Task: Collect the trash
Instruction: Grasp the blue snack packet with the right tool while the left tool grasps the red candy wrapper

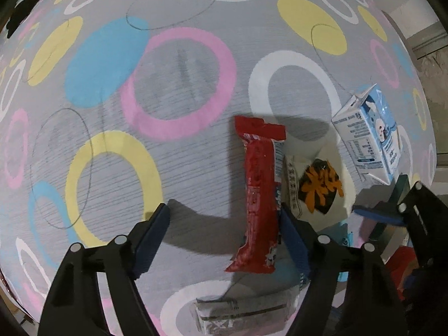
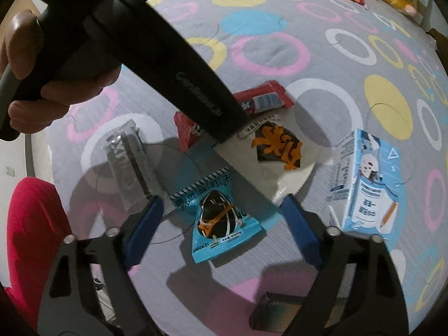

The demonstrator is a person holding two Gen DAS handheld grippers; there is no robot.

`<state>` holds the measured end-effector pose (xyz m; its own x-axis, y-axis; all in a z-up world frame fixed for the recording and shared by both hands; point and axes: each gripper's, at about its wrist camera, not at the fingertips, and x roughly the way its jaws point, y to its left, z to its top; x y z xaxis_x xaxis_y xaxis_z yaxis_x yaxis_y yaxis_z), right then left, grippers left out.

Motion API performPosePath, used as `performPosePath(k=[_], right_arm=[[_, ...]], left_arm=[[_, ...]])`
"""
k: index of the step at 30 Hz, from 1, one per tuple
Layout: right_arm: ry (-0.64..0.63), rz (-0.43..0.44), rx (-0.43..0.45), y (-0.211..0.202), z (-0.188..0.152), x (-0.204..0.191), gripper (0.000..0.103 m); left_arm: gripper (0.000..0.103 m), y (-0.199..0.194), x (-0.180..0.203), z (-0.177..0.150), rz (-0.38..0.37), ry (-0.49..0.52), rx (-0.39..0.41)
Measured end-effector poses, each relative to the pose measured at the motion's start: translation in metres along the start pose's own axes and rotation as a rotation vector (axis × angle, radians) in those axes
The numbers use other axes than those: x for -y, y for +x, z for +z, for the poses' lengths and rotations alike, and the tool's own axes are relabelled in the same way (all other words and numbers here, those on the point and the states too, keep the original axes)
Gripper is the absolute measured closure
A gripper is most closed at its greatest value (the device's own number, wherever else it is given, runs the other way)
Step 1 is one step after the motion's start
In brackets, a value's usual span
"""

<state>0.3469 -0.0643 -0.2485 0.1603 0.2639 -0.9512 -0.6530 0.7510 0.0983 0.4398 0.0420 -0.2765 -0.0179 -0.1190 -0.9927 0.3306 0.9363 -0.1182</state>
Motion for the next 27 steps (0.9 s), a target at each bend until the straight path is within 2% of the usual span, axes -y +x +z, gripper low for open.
performPosePath(k=[6,7,9,12,15,17,20,27], right_arm=[[-0.001,-0.001,-0.016,0.011,-0.001,0.002,0.032],[-0.002,0.001,-0.012,0.011,-0.001,0.002,0.036],[0.002,0.013,-0.011,0.012,-0.003,0.000,0.045],[0.003,0.010,-0.016,0.015,-0.003,-0.003,0.049],[0.020,0.023,-0.004,0.016,-0.002,-0.006,0.059],[0.034,0.034,0.003,0.017,-0.003,-0.007,0.063],[0.045,0.046,0.006,0.018,-0.004,-0.008,0.064],[0.106,0.091,0.024,0.014,-0.006,0.005,0.064]], left_arm=[[0.032,0.007,0.005,0.010,0.009,0.003,0.022],[0.032,0.008,0.006,0.012,0.010,0.005,0.023],[0.041,0.007,0.011,0.010,0.031,0.006,0.022],[0.042,0.009,0.017,0.012,0.047,0.002,0.027],[0.044,0.009,0.015,0.014,0.047,-0.001,0.033],[0.049,0.008,0.016,0.011,0.051,-0.002,0.041],[0.060,0.010,0.013,0.002,0.048,0.000,0.050],[0.078,0.005,0.020,-0.007,0.063,0.004,0.051]])
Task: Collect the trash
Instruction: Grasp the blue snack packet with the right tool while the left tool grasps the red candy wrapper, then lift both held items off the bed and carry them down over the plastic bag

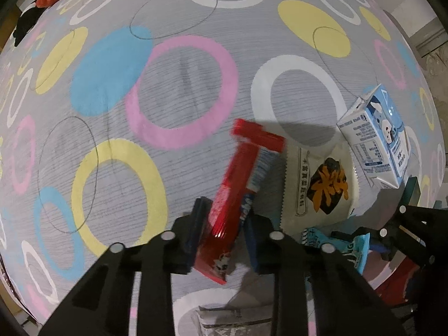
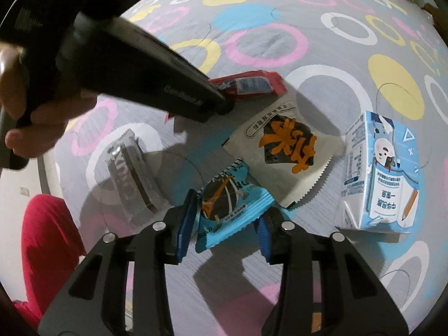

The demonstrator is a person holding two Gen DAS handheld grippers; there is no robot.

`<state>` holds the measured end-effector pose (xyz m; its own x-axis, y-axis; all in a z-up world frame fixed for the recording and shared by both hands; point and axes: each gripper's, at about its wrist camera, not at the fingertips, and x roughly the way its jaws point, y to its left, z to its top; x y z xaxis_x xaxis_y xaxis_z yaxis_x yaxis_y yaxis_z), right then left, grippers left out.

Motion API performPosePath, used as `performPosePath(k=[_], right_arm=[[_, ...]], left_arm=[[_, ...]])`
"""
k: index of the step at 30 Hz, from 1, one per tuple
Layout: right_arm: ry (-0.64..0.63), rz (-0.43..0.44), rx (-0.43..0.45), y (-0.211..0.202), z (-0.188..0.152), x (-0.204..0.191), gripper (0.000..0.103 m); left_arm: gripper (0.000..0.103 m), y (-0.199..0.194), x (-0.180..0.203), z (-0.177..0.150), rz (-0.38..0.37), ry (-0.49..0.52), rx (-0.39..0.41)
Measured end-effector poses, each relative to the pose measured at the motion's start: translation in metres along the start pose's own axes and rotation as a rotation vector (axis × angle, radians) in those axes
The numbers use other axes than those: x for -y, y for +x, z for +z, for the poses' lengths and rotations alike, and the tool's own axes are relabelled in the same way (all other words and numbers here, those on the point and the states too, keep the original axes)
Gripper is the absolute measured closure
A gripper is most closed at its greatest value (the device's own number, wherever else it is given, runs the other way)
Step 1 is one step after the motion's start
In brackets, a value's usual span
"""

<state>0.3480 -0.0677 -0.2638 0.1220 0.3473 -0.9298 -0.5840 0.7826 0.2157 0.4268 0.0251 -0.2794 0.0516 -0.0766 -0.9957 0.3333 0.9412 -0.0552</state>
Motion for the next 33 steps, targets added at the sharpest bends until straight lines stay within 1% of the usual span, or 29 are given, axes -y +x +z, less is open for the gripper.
performPosePath(k=[1,4,6,8,13,15,18,21,24,27,33], right_arm=[[0.006,0.003,0.003,0.000,0.000,0.001,0.068],[0.030,0.018,0.006,0.000,0.002,0.005,0.069],[0.037,0.023,0.017,0.003,0.003,0.007,0.069],[0.040,0.022,0.021,0.004,0.002,0.005,0.070],[0.041,0.010,0.040,-0.004,-0.003,-0.001,0.070],[0.042,0.014,0.044,-0.013,-0.009,-0.004,0.070],[0.035,0.008,0.067,-0.028,-0.014,-0.007,0.070],[0.029,-0.005,0.089,-0.043,-0.021,-0.013,0.070],[0.039,-0.020,0.121,-0.065,-0.027,-0.012,0.070],[0.060,-0.046,0.159,-0.091,-0.032,-0.008,0.070],[0.090,-0.135,0.251,-0.156,-0.038,-0.007,0.070]], left_arm=[[0.079,0.000,0.001,0.000,0.002,0.001,-0.001],[0.081,0.000,0.006,-0.001,0.017,0.008,0.002],[0.085,0.000,0.007,-0.002,0.024,-0.002,0.004],[0.087,-0.001,0.006,-0.003,0.034,-0.019,0.006],[0.088,-0.004,0.003,-0.010,0.063,-0.056,0.012],[0.088,-0.008,0.001,-0.015,0.053,-0.072,0.010],[0.088,-0.012,-0.007,-0.020,0.055,-0.086,0.024],[0.088,-0.024,-0.010,-0.029,0.060,-0.097,0.045],[0.088,-0.040,-0.012,-0.040,0.047,-0.110,0.061],[0.088,-0.058,-0.011,-0.052,0.055,-0.106,0.085],[0.088,-0.103,0.001,-0.083,0.058,-0.104,0.123]])
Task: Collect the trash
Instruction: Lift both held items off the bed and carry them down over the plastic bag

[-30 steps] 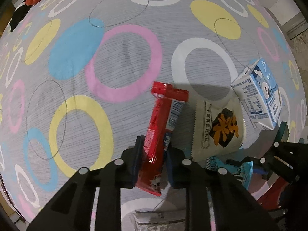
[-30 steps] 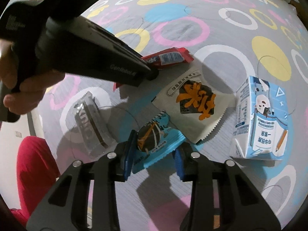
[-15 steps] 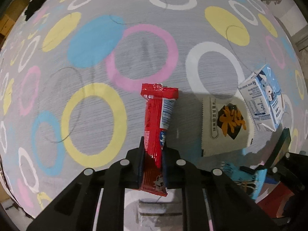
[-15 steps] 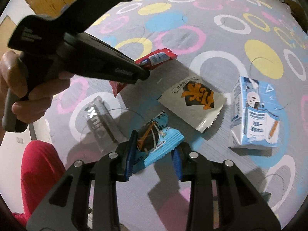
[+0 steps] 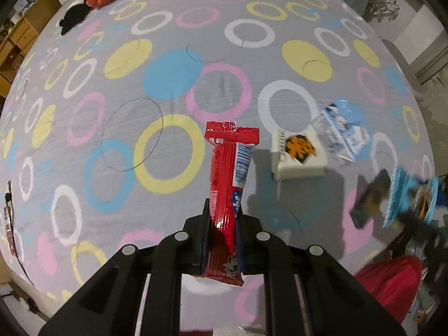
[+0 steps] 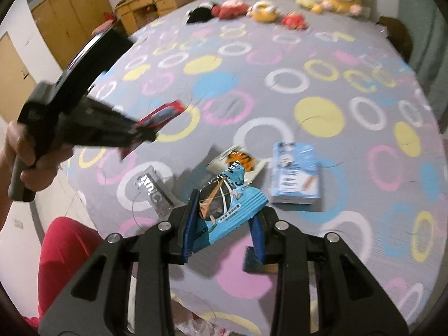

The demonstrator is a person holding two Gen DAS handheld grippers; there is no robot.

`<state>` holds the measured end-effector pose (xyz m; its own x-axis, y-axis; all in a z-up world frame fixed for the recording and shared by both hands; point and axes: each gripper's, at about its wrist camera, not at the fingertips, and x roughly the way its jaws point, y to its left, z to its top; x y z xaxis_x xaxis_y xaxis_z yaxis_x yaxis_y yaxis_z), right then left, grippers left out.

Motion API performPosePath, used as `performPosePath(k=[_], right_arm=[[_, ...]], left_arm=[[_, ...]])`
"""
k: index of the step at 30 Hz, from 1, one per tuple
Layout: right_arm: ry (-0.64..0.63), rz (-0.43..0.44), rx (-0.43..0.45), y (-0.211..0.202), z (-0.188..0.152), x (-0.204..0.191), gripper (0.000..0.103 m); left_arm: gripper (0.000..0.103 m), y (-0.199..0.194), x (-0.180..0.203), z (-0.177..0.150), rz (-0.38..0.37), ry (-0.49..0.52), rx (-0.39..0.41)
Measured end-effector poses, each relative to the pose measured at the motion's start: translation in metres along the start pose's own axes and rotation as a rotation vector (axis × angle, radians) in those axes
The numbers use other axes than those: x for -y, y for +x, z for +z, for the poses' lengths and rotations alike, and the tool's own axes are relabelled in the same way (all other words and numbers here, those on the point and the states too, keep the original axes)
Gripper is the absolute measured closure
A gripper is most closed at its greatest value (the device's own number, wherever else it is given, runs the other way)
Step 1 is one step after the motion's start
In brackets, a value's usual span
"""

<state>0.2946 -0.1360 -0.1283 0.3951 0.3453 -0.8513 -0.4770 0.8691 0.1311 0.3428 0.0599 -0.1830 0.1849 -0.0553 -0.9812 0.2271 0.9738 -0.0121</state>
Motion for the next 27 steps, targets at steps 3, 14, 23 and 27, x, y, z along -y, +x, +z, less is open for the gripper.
performPosePath(k=[3,14,23,27], right_arm=[[0.007,-0.030,0.037,-0.032,-0.002,0.000,0.070],[-0.035,-0.082,0.165,-0.136,-0.035,-0.040,0.070],[-0.054,-0.097,0.205,-0.178,-0.071,-0.069,0.070],[-0.058,-0.101,0.203,-0.186,-0.092,-0.081,0.070]], left_arm=[[0.088,-0.034,0.008,-0.019,0.000,0.018,0.031],[0.088,-0.109,0.067,-0.086,-0.010,0.130,0.117],[0.088,-0.127,0.097,-0.141,-0.037,0.152,0.127],[0.088,-0.128,0.108,-0.165,-0.045,0.159,0.136]])
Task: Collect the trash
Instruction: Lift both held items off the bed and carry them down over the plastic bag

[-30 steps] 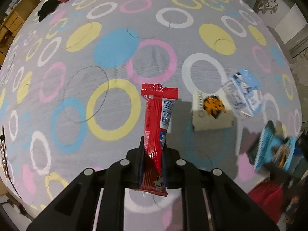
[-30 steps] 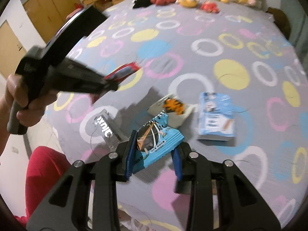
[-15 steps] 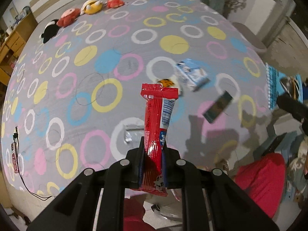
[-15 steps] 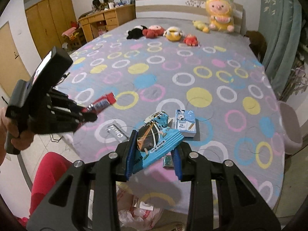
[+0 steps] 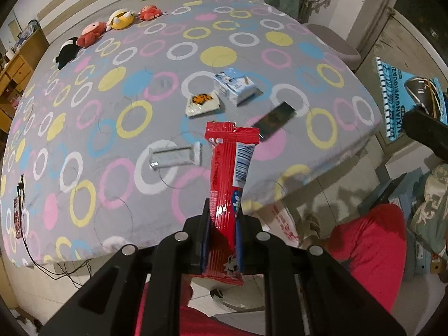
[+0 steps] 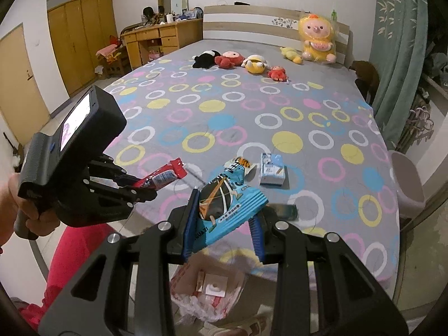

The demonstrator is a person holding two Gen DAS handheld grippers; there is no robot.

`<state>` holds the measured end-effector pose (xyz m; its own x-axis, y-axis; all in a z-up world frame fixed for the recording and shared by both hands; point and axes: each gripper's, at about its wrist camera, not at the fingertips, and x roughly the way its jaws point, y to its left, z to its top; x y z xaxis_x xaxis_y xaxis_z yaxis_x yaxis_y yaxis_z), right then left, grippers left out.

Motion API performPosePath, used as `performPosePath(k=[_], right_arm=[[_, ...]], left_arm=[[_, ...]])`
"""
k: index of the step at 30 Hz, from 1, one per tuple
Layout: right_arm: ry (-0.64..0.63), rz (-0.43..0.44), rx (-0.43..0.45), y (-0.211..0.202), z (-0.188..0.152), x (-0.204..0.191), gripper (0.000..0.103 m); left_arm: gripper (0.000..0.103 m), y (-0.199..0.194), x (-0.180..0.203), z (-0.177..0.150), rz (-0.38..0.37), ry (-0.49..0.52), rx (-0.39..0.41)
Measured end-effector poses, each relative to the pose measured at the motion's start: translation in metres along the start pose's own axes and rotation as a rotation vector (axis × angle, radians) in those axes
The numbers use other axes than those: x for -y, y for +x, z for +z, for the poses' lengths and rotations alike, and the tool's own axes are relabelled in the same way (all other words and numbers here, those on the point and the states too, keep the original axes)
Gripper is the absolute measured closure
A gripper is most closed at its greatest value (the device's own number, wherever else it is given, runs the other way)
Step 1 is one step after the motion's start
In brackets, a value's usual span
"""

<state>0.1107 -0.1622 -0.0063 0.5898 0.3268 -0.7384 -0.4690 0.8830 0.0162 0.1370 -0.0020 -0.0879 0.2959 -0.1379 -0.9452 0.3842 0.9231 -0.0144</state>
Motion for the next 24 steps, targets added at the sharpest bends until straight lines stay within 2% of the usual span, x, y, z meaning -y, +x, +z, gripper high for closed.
performPosePath(k=[16,24], right_arm=[[0.052,0.038,-0.066,-0.017,-0.076,-0.039,0.070],[0.070,0.029,-0.105,-0.006,-0.105,-0.047,0.070]], left_arm=[[0.088,0.015,0.039,-0.074,-0.049,0.014,-0.024],[0.088,0.035,0.051,-0.095,-0.066,0.030,-0.047]])
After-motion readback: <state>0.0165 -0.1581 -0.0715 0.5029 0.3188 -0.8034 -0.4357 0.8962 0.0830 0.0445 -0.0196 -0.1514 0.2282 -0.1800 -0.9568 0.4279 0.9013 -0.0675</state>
